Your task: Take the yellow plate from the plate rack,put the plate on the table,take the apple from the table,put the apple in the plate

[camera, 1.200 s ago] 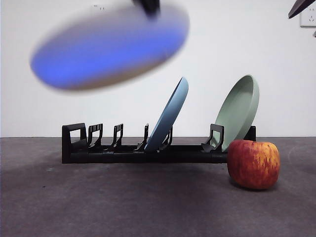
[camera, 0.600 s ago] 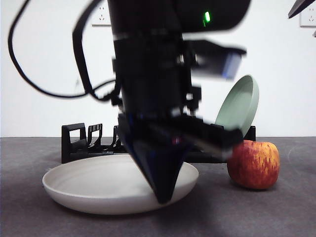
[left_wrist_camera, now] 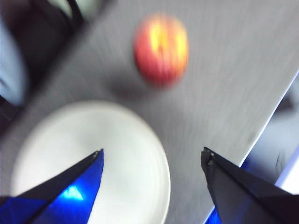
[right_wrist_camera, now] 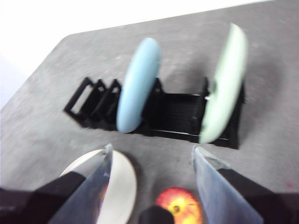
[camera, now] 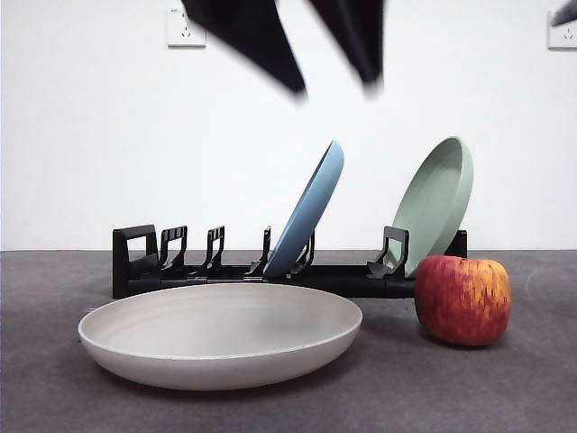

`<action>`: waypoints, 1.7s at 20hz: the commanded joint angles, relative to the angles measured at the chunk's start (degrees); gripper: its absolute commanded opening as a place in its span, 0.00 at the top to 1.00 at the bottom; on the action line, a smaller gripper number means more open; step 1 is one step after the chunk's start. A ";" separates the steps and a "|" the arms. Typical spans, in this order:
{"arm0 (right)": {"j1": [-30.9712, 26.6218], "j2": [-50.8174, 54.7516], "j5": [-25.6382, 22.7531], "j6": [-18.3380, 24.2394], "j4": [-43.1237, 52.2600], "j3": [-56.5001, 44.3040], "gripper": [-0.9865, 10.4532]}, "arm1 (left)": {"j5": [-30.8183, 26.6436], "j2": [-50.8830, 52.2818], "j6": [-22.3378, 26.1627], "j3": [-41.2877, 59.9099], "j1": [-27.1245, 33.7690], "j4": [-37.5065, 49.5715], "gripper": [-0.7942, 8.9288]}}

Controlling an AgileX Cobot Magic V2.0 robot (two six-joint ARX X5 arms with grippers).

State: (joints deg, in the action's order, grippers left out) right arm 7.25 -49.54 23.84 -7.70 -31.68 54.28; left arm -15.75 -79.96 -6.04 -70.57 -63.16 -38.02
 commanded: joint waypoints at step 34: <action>19.82 -46.16 -21.44 8.63 -7.28 6.84 0.92 | -36.63 51.41 4.61 -3.89 0.24 1.84 0.56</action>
State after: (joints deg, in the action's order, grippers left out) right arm 27.00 -96.14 2.61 0.89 -39.40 60.71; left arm -52.14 -28.75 -2.11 -74.30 -63.05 -36.34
